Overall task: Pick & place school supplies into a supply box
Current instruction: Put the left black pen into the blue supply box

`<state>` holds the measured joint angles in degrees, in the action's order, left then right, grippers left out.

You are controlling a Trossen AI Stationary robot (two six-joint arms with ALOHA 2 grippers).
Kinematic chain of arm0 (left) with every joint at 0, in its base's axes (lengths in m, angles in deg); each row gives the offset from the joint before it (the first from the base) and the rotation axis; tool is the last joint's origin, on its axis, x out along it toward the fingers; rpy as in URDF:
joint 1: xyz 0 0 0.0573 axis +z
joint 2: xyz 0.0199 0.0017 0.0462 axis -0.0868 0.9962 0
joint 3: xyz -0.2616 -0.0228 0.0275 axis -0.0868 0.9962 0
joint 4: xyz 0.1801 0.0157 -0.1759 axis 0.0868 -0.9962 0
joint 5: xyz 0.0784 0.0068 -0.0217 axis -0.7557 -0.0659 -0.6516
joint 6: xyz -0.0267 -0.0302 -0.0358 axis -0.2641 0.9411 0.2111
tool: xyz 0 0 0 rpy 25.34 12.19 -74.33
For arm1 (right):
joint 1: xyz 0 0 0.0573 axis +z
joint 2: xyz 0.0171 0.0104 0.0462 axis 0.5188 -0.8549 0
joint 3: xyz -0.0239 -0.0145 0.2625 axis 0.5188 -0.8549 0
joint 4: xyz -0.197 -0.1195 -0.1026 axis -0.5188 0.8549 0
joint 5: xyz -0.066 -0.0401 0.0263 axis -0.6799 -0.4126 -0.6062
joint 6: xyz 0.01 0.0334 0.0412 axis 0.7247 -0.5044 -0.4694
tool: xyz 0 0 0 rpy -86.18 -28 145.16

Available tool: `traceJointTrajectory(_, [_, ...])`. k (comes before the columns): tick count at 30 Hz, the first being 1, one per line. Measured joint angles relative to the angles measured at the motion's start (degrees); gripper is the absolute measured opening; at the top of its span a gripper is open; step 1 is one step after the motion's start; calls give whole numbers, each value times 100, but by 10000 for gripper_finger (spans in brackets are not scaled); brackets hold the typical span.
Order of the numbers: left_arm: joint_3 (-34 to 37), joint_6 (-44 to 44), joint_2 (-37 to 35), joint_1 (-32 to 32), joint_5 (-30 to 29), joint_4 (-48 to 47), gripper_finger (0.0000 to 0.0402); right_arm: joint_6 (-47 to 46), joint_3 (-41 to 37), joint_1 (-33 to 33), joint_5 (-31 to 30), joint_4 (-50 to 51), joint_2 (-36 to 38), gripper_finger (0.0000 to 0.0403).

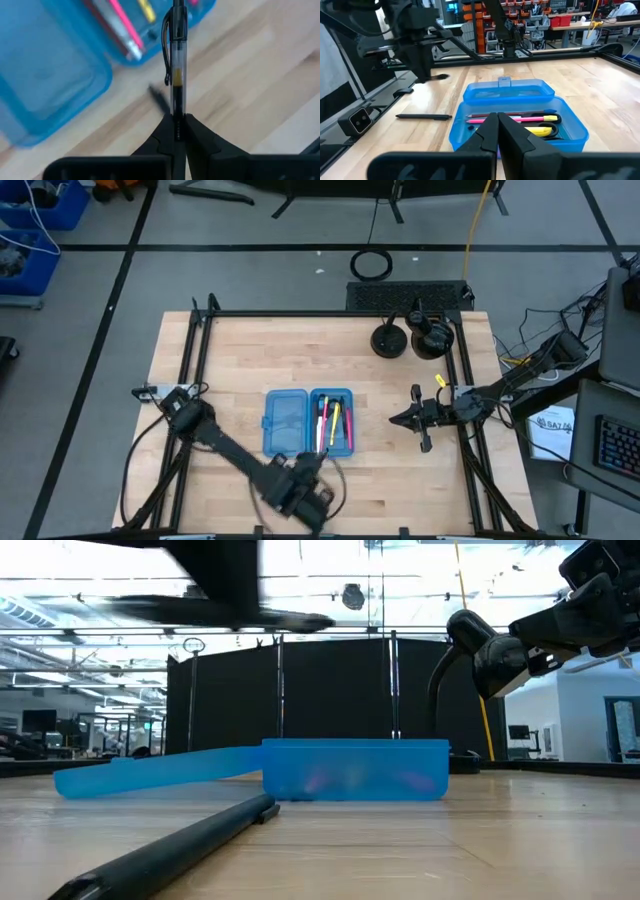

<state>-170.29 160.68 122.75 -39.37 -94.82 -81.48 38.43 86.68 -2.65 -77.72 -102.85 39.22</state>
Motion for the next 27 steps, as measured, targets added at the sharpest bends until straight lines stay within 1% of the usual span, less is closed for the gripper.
traceJointTrajectory(7, [-22,-319,-1,931,523,1033,22,-105,0,0,12,5,0,4])
traceJointTrajectory(11, [125,-409,-5,1391,574,1637,22,-108,1,0,16,75,2,4])
traceJointTrajectory(16, [130,-392,-9,1802,706,1686,22,-108,0,2,20,206,2,4])
traceJointTrajectory(19, [279,-306,-11,2010,720,1714,22,-178,2,1,21,208,2,4])
traceJointTrajectory(23, [663,-212,-11,2271,751,1603,22,-237,0,2,22,255,2,4])
traceJointTrajectory(27, [1321,63,-10,2457,889,1785,22,-237,2,2,24,357,2,4])
